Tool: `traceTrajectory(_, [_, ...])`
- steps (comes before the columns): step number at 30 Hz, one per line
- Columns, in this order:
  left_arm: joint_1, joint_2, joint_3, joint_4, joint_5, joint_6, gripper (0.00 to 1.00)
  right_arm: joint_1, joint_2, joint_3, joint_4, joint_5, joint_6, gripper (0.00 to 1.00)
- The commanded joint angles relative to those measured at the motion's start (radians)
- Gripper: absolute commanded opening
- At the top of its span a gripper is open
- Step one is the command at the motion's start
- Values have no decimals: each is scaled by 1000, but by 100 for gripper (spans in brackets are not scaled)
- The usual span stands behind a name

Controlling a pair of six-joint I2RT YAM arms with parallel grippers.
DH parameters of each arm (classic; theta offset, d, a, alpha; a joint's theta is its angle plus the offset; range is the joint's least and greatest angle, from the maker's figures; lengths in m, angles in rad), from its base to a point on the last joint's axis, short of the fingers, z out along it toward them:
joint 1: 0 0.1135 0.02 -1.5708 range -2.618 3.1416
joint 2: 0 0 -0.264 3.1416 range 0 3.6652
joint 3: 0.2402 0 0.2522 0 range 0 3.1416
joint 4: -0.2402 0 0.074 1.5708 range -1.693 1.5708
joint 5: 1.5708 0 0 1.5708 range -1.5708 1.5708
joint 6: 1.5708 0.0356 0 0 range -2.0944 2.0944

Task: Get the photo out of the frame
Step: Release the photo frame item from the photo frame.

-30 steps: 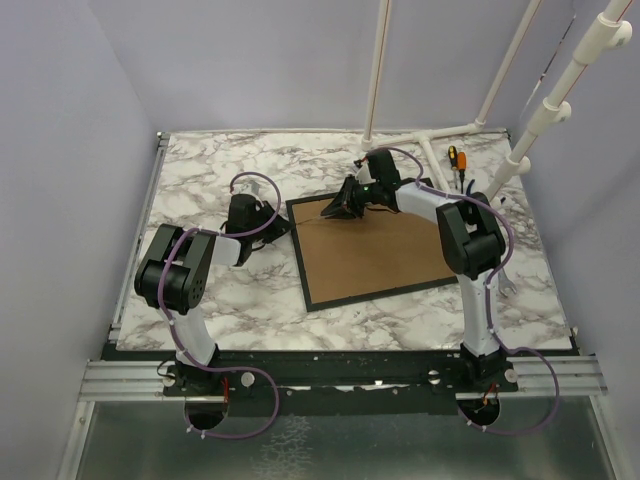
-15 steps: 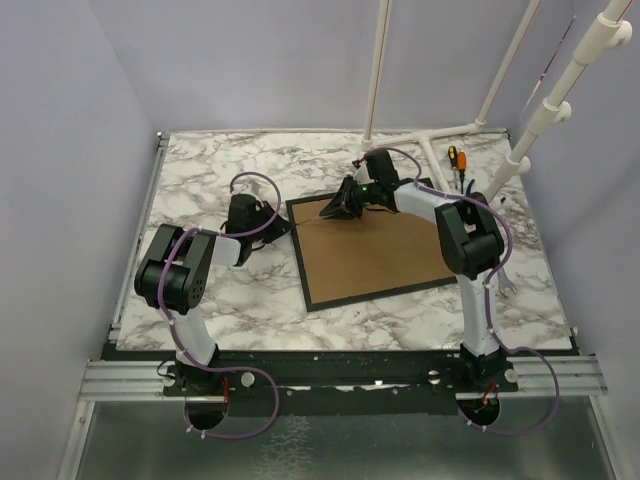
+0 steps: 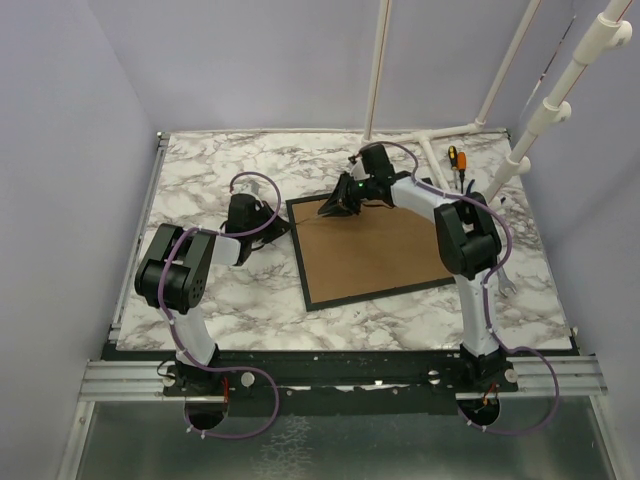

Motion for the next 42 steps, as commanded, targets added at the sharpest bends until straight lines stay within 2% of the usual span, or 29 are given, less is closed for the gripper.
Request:
traceTrajectory(1, [-12,17,14,13,57,1,6,46,15,66,-66,53,-42,1])
traceTrajectory(9, [-16,21,15,16,59,-2,5,105,8,134,-153,116,-75,1])
traceTrajectory(27, [-23,27,20,19,60,-5,5,294,77,460,-438,376,-190,0])
traceTrajectory(42, [-23,26,22,19,57,-5,5,343,92,502,-453,421,-187,1])
